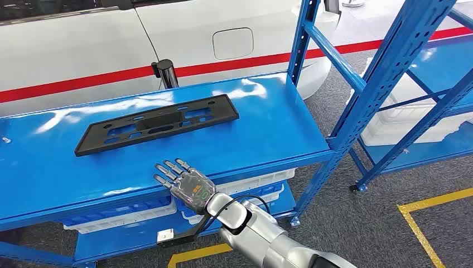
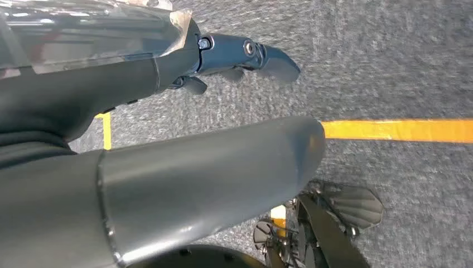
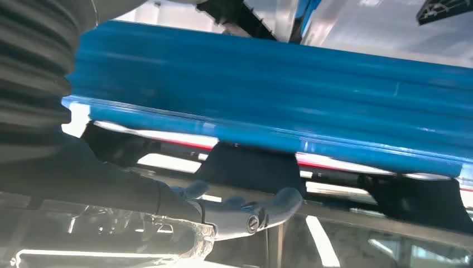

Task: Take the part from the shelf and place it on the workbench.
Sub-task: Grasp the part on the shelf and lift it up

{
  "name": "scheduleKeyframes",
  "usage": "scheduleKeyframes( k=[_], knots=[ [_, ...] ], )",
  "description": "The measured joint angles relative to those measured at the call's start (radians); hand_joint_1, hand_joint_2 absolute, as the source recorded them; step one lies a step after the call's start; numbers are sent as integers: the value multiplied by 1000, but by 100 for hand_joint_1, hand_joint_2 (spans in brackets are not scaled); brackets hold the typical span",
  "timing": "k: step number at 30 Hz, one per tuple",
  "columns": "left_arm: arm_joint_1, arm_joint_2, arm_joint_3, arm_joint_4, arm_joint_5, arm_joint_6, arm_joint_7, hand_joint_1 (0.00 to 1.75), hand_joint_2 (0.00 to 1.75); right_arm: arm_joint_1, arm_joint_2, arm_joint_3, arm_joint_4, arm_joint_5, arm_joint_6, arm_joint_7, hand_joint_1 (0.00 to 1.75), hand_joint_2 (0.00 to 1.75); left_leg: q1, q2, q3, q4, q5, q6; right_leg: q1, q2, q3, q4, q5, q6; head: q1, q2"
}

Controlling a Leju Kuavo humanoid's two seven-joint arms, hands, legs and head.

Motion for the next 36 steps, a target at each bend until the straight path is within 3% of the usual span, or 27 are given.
scheduleKeyframes(
  k=[1,3,6,13,19,24,36],
  knots=[
    [0,0,0,0,0,0,0,0,0,0,0,0,-1,0,-1,0,0,175,1,0,2,-1,0,-12,1,0,1,-1,0,-6,1,0],
    [-1,-1,0,0,0,0,0,0,0,-1,-1,0,-4,0,-2,1,0,175,-1,-1,6,-3,7,-17,3,-1,4,-3,-5,-7,1,0],
    [-4,-3,0,0,0,0,0,0,0,-1,-2,0,-6,0,-3,2,0,175,-5,-3,7,-2,3,-8,-1,-2,9,-12,-4,-2,2,0],
    [-4,-6,0,0,-2,10,1,0,0,3,-7,-1,-28,14,-14,14,0,175,-6,-4,7,-3,-2,-2,-2,-2,13,-22,-5,3,2,0],
    [-3,-13,0,0,-12,48,17,0,0,66,-61,-20,-333,108,-65,103,0,175,-7,-6,7,-3,0,2,-3,-3,13,-22,-3,8,2,0],
    [-2,-19,0,0,-15,70,20,0,0,82,-113,-48,-573,107,-65,112,0,175,-6,-6,8,-3,1,3,-3,-3,15,-22,-2,9,2,0],
    [-3,-25,6,0,-21,91,33,0,0,107,-154,-50,-716,42,-54,89,0,175,-5,-6,8,-3,1,3,-3,-3,15,-22,-2,9,2,0]
  ],
)
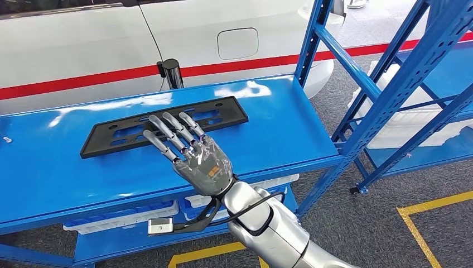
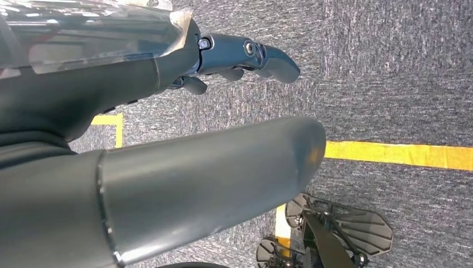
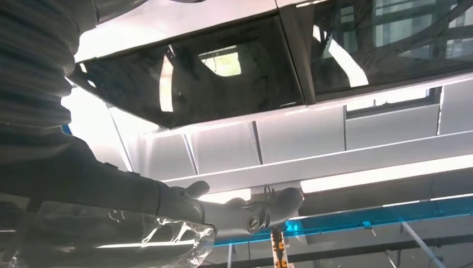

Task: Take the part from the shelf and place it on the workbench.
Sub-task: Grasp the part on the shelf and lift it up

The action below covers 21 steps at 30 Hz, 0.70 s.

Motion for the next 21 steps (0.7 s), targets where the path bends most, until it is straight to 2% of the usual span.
scheduleKeyframes(
  k=[6,13,21],
  knots=[
    [-1,-1,-1,0,-17,-9,-1,0,0,-27,19,9,71,-54,40,-38,0,175,0,0,0,0,0,0,0,-1,0,0,0,0,0,0],
    [-1,-1,-1,0,-20,-9,-1,0,0,-46,39,15,136,-66,59,-44,0,175,0,-1,-1,0,0,0,0,-1,1,0,0,0,0,0],
    [-3,-1,-2,0,-43,-11,1,0,0,-109,144,56,393,-105,94,-60,0,175,1,-1,-1,0,0,0,0,-2,0,0,0,0,0,0]
  ],
)
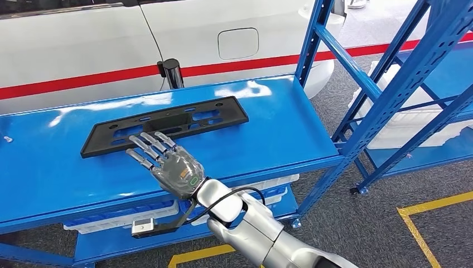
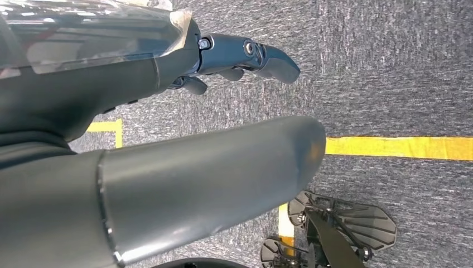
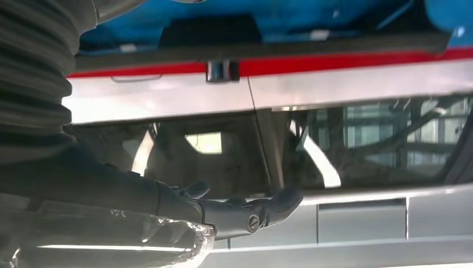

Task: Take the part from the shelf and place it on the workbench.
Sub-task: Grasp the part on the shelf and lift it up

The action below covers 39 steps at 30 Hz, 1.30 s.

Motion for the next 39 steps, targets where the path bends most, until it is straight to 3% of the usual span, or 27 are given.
scheduleKeyframes(
  k=[6,12,24,35,39],
  knots=[
    [0,0,0,0,-11,-6,0,0,0,-36,68,26,170,-25,-5,-2,0,175,0,0,0,0,0,0,0,0,0,0,0,0,0,0],
    [0,0,0,0,-11,-8,-1,0,0,-56,102,42,247,-39,-2,5,0,175,0,0,0,0,0,0,0,0,0,0,0,0,0,0],
    [0,0,0,0,-20,7,3,0,0,-128,116,137,308,-190,1,55,0,175,0,0,0,0,0,0,0,0,0,0,0,0,0,0],
    [0,-1,0,0,-20,9,4,0,0,-146,117,160,318,-222,1,69,0,175,0,0,0,0,0,0,0,0,0,0,0,0,0,0],
    [0,-7,0,0,-15,19,4,0,0,-191,119,256,346,-290,8,126,0,175,0,0,0,0,0,0,0,0,0,0,0,0,0,0]
  ],
)
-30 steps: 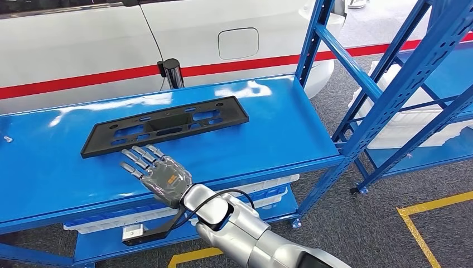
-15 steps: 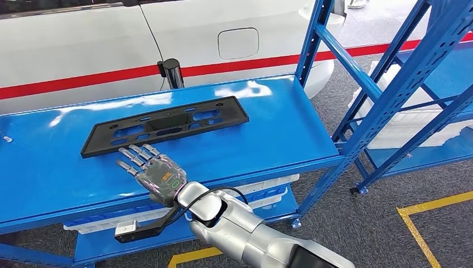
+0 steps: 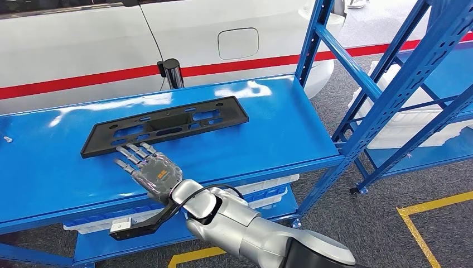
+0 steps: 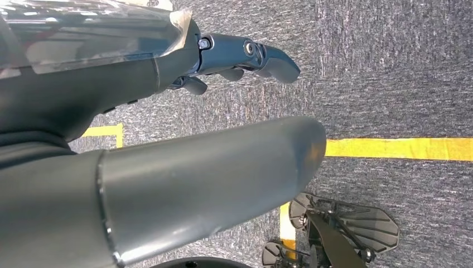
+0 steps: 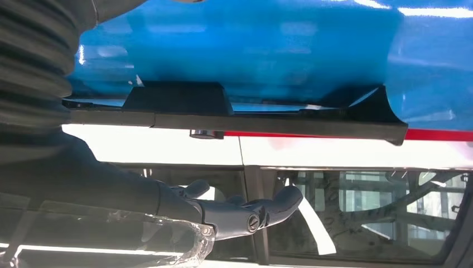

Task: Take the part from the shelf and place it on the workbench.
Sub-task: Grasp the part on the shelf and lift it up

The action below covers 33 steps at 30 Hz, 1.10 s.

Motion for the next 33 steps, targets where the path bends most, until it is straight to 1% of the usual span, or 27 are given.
scheduleKeyframes(
  k=[1,3,9,17,23,33],
  knots=[
    [0,-2,0,0,2,2,-1,0,0,-11,0,28,9,-15,4,22,0,175,0,0,0,0,0,0,0,0,0,0,0,0,0,0],
    [0,-2,0,0,2,3,-2,0,0,-21,0,54,21,-30,12,51,0,175,0,0,0,0,0,0,0,0,0,0,0,0,0,0],
    [0,-2,0,0,-7,2,-2,0,0,-50,0,103,56,-50,33,108,0,175,0,0,0,0,0,0,0,0,0,0,0,0,0,0],
    [0,-2,0,0,-16,-11,-8,0,0,-89,9,163,67,-71,103,192,0,175,1,0,2,0,0,0,0,0,1,0,0,0,0,0],
    [0,-2,0,0,-22,-17,-16,0,0,-111,13,188,80,-84,117,214,0,175,1,0,2,0,2,0,0,-1,2,0,0,0,0,0],
    [0,-2,0,0,-22,-28,-23,0,0,-120,15,212,85,-89,118,220,0,175,1,0,3,0,3,1,0,-1,3,0,1,1,0,0]
  ],
)
